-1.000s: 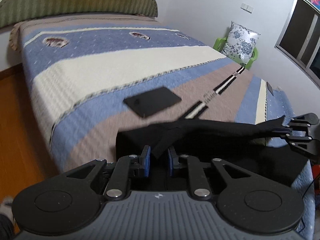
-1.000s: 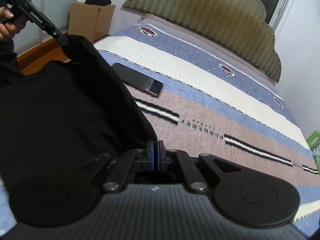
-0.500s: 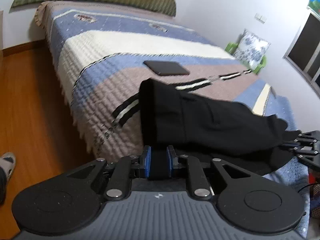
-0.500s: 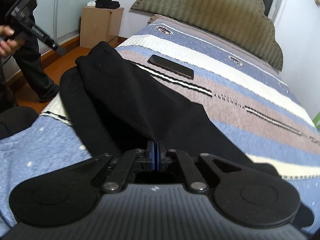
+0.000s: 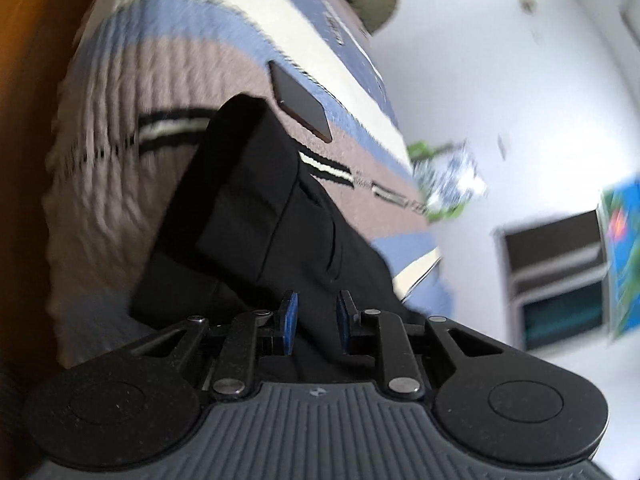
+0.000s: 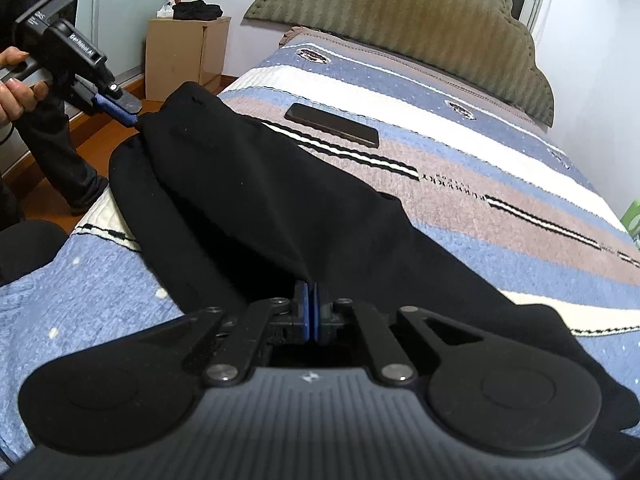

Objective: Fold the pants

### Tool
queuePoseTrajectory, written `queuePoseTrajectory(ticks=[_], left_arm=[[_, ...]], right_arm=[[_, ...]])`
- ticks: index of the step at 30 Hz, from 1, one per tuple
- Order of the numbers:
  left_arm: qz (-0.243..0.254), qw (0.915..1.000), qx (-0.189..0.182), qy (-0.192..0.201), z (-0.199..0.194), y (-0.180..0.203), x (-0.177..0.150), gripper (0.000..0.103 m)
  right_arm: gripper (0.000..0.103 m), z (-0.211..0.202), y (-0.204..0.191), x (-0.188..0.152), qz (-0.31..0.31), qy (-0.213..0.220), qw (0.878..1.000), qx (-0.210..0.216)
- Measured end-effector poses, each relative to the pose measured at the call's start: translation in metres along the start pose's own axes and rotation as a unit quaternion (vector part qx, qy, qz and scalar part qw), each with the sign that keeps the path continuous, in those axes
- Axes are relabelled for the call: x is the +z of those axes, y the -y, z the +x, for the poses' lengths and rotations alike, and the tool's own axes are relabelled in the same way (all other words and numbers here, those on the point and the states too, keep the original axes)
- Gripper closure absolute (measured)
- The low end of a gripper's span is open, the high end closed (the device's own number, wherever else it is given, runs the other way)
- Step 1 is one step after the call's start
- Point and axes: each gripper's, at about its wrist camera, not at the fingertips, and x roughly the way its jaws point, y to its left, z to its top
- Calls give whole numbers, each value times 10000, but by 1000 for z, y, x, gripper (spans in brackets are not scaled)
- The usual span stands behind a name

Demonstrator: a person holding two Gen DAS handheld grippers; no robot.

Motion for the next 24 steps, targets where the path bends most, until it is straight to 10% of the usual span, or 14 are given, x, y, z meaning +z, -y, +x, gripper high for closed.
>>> queuePoseTrajectory(ticks=[7, 11, 19, 24], left_arm=[[-1159, 9927, -92, 306, 3, -19, -23, 75], [-1307, 9902, 38, 490, -7, -20, -33, 34], [-1289, 9886, 51, 771, 6, -25, 1, 35], [-1772, 9803, 34, 869, 13, -42, -3, 67]], right_arm=[[99, -1, -1, 0, -14, 31, 10000, -16], [99, -2, 0, 0, 0, 36, 10000, 28], [99, -2, 0, -1, 47, 59, 10000, 2], [99, -1, -1, -3, 96, 49, 9999, 3]])
